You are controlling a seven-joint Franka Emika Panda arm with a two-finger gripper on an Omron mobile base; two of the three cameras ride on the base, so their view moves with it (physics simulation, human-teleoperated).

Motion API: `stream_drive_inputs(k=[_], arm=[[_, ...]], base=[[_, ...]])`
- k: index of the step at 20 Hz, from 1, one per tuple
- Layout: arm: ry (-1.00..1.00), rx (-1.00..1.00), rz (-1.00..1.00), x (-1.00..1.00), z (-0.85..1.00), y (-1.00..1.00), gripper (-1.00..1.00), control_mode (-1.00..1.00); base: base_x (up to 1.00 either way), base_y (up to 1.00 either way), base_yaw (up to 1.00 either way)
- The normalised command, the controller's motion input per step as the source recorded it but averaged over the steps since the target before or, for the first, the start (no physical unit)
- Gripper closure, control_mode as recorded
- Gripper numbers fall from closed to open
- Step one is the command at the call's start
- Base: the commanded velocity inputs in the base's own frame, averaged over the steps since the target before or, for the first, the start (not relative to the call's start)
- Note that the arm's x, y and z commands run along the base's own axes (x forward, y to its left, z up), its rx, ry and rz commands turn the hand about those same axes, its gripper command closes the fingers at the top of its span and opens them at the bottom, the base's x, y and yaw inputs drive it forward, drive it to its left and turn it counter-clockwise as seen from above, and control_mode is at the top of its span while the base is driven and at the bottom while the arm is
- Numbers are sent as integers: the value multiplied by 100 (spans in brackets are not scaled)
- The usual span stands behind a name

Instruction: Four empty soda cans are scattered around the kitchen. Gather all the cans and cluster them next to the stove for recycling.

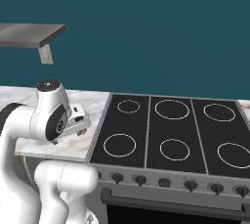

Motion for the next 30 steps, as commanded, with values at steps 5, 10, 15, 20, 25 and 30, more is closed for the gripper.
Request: stream_drive_inputs(k=[5, 10, 15, 20, 25, 30], arm=[[-24, 3, 6, -55, 12, -14, -100, -100], [0, 0, 0, 0, 0, 0, -100, 100], [0, 0, 0, 0, 0, 0, -100, 100], [0, 0, 0, 0, 0, 0, -100, 100], [0, 0, 0, 0, 0, 0, -100, 100], [0, 0, 0, 0, 0, 0, -100, 100]], base=[[0, 0, 0], [-95, -39, 6], [-100, -26, 7], [-17, -88, -5], [7, -100, -7], [6, -100, -7]])
